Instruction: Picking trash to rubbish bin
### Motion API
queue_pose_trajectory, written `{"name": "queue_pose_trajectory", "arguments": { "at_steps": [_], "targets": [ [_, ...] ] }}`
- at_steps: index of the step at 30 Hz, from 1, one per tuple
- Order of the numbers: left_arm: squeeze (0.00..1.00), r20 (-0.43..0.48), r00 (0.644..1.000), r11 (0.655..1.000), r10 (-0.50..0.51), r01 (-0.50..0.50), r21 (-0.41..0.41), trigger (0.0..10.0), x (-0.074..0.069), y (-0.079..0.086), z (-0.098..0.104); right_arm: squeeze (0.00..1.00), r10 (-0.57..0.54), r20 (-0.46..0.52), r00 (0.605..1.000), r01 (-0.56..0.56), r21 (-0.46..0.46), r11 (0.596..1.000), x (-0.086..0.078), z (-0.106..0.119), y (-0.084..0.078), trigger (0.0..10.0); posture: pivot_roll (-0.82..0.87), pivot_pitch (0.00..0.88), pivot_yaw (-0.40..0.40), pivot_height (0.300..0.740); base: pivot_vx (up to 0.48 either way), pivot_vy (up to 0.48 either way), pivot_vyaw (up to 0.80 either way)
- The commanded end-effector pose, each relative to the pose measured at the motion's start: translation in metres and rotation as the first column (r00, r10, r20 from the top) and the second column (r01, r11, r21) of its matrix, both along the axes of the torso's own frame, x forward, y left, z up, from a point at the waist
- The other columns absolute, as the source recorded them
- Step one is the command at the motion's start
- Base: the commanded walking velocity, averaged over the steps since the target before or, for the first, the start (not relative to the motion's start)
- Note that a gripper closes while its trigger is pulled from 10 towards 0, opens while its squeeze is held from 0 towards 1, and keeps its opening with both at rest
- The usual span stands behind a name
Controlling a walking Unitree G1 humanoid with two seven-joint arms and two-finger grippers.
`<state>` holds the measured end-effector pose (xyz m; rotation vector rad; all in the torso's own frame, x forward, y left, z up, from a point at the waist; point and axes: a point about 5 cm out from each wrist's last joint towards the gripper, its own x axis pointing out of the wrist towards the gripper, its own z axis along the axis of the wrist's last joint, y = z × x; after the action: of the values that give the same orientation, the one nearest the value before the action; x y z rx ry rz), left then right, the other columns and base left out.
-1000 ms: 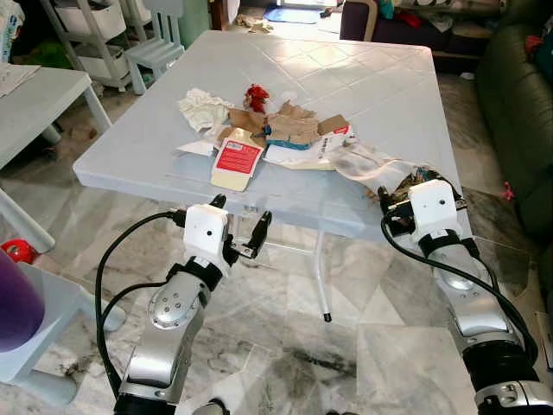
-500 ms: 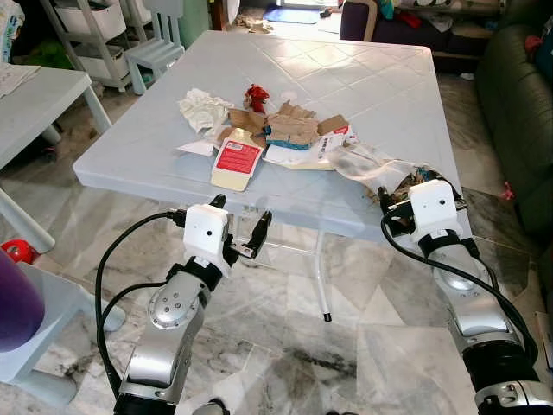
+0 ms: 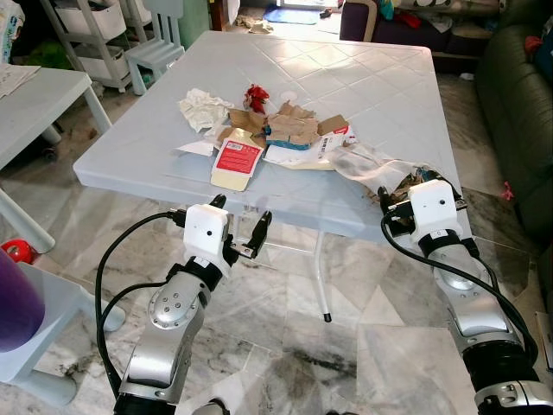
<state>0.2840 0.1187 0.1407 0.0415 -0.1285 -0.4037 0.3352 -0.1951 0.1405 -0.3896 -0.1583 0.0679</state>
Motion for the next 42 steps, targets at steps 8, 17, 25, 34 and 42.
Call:
{"name": "queue_pose_trajectory", "arguments": {
  "at_steps": [8,17,25,34,42],
  "targets": [
    [0.00,0.007,1.000,1.000,-0.003,0.003,0.002,10.0,0.000,0.000,0.001,0.00,-0.010,0.009,1.000,0.010,-0.001,1.000,-0.001,0.002,-0.001,10.0,0.00,0.118,-0.037,0.740,0.000,0.000,0.00],
    [0.00,0.035,0.999,0.999,0.035,-0.035,0.006,10.0,0.003,-0.001,0.003,0.00,0.065,0.060,0.996,-0.064,-0.011,0.998,-0.006,0.012,0.007,10.0,-0.02,0.122,-0.042,0.740,0.000,0.000,0.00],
    [0.00,0.043,0.998,0.999,0.044,-0.044,0.004,10.0,0.003,-0.001,0.003,0.00,0.166,0.061,0.984,-0.161,-0.083,0.983,-0.007,0.014,0.022,10.0,-0.02,0.128,-0.048,0.740,0.000,0.000,0.00],
    [0.00,0.038,0.998,0.999,0.048,-0.049,0.005,10.0,-0.002,-0.001,0.001,0.00,0.195,0.032,0.980,-0.187,-0.174,0.967,0.006,0.013,0.024,10.0,-0.01,0.146,-0.053,0.740,0.000,0.000,0.00],
    [0.00,0.029,0.998,0.999,0.049,-0.050,0.013,10.0,-0.008,0.001,-0.001,0.00,0.197,-0.023,0.980,-0.196,-0.259,0.946,0.027,0.012,0.032,10.0,0.02,0.162,-0.058,0.740,0.000,0.000,0.00]
  ]
}}
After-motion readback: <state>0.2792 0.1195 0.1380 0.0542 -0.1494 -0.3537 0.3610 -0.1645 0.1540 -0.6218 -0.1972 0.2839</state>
